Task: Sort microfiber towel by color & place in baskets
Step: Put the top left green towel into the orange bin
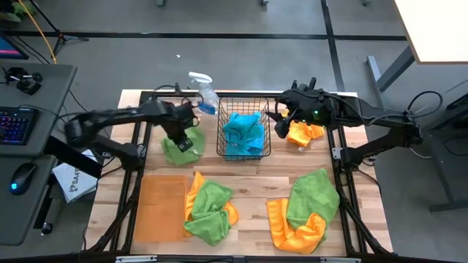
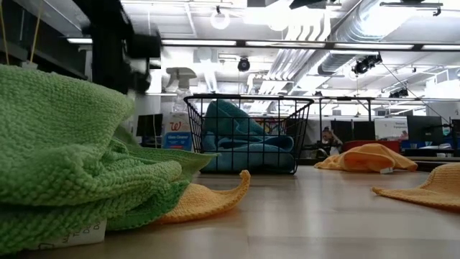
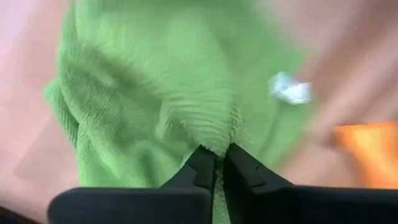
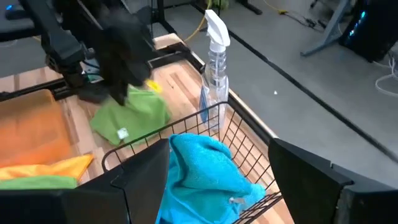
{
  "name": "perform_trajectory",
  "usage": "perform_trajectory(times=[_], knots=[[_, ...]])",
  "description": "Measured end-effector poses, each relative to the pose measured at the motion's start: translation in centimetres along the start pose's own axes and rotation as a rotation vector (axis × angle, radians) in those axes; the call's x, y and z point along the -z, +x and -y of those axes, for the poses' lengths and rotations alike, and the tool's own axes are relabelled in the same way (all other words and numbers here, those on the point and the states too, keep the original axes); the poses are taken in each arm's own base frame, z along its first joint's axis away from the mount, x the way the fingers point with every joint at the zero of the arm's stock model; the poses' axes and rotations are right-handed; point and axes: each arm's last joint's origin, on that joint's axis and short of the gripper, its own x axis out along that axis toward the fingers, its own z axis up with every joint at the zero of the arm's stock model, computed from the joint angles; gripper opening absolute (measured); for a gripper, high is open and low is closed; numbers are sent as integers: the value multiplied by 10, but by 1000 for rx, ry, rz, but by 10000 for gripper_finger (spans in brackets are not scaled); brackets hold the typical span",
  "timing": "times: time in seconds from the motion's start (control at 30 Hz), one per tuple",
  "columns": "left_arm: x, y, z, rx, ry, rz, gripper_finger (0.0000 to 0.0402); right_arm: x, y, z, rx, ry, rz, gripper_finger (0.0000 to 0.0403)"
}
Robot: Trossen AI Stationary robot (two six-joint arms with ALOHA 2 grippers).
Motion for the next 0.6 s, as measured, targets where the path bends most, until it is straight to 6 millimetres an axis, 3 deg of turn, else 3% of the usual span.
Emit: perform_trajectory(times=[0.17,0.3,0.47,0.6], knots=[[31,-97,27,163,-3,300,2,-3,-7,2,-7,-47,39,271],[66,-166,40,401,41,455,1,-5,-7,2,-9,-80,55,271],[102,-228,53,759,50,458,1,-5,-7,2,-8,-104,59,271],[123,-267,55,944,3,420,0,-5,-7,2,-8,-105,59,271]])
